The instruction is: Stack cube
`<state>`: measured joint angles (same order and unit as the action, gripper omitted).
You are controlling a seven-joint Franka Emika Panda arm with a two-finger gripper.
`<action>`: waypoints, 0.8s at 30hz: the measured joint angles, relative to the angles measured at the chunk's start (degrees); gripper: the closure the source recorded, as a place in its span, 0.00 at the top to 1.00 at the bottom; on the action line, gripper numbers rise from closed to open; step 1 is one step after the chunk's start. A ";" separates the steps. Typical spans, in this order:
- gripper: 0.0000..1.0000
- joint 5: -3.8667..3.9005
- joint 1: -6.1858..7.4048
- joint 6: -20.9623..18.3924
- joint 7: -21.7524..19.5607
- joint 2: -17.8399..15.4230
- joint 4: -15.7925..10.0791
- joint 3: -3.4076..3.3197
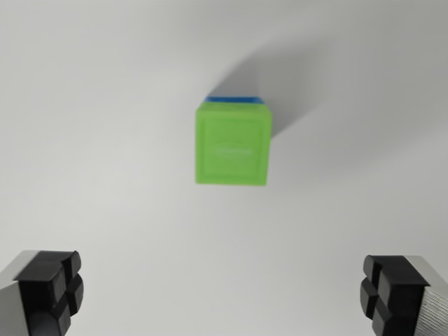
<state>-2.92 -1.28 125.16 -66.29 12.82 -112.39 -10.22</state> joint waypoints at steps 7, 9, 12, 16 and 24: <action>1.00 0.41 0.00 -3.73 -0.32 -1.77 1.96 -0.01; 1.00 0.50 0.00 -4.52 -0.39 -2.15 2.43 -0.01; 1.00 0.64 0.00 -6.18 -0.50 -2.84 3.42 -0.01; 1.00 0.79 0.00 -7.85 -0.61 -3.39 4.54 -0.02; 1.00 0.98 -0.01 -10.79 -0.76 -4.30 6.59 -0.02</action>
<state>-1.95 -1.29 114.37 -67.05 8.52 -105.79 -10.24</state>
